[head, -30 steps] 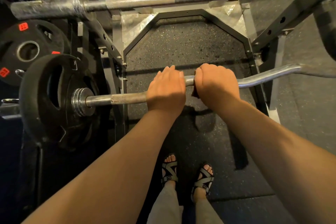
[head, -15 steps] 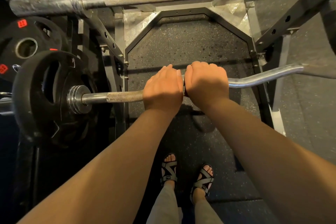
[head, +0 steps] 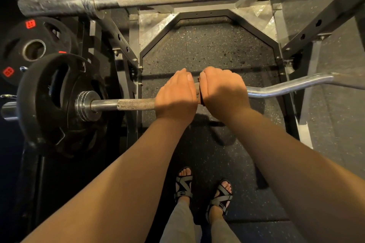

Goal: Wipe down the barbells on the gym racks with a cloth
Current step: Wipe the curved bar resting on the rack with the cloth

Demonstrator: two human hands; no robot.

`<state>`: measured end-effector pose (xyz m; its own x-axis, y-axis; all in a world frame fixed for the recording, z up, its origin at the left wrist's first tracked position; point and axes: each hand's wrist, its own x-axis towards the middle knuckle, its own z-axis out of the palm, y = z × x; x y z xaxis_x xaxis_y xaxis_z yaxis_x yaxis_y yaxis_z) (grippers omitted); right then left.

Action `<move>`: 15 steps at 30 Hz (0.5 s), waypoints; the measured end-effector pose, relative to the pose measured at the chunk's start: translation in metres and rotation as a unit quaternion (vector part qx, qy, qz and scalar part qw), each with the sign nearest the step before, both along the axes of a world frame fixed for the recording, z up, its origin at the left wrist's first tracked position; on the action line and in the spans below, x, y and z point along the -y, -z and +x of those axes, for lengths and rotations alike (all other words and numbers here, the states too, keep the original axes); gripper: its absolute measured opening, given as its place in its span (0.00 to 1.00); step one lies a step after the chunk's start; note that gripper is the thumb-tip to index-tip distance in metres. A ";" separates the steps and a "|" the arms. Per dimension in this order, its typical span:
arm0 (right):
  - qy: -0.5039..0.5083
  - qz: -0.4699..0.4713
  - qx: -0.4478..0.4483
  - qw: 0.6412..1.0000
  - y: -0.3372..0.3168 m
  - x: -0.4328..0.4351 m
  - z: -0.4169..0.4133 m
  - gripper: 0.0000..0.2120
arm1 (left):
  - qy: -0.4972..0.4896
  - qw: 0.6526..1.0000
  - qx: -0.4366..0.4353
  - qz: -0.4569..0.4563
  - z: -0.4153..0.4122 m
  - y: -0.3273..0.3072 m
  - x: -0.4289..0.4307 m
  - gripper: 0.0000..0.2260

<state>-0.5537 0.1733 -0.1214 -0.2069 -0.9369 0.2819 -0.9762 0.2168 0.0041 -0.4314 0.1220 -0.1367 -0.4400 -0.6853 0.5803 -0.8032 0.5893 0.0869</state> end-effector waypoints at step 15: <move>-0.034 -0.074 0.051 0.995 -0.012 -0.007 0.008 0.12 | 0.000 0.978 0.030 0.206 -0.003 -0.008 0.001 0.18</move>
<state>-0.5453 0.1805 -0.1091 -0.1792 -0.8991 0.3994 -0.9823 0.1408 -0.1236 -0.4345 0.1214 -0.1286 -0.4646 -0.8558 0.2275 -0.8147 0.5137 0.2688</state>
